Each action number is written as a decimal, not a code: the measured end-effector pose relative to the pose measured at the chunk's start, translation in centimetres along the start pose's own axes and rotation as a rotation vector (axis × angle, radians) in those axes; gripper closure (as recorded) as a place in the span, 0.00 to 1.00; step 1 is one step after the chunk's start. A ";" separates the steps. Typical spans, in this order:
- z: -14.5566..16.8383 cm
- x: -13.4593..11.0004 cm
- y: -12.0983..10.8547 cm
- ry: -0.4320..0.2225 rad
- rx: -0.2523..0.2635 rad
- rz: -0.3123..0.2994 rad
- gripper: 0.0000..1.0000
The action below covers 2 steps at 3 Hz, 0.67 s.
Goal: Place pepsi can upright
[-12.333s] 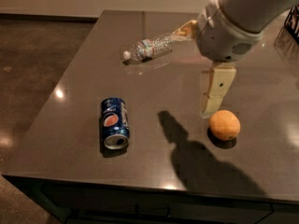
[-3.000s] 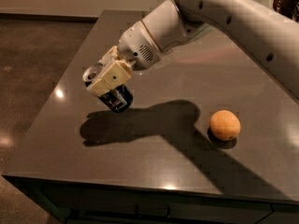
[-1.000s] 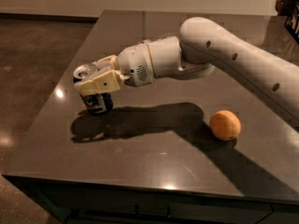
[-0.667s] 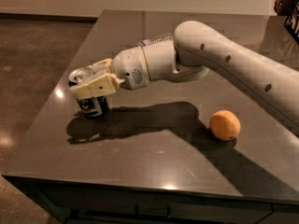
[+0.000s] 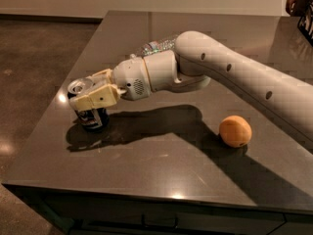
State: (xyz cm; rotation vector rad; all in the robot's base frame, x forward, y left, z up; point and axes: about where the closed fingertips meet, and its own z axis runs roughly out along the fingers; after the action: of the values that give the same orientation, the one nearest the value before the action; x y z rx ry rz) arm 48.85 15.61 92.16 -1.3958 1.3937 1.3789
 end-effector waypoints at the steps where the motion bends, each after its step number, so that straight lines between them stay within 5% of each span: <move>1: 0.7 0.3 0.0 -0.023 -0.037 -0.015 0.39; 2: 0.9 0.2 0.1 -0.022 -0.041 -0.017 0.16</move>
Offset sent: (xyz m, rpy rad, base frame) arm -0.0013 0.0055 -0.0037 0.0286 -0.0031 0.0311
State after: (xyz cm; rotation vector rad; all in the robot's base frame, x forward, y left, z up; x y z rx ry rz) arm 48.57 16.39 91.79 -1.4111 1.3436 1.4151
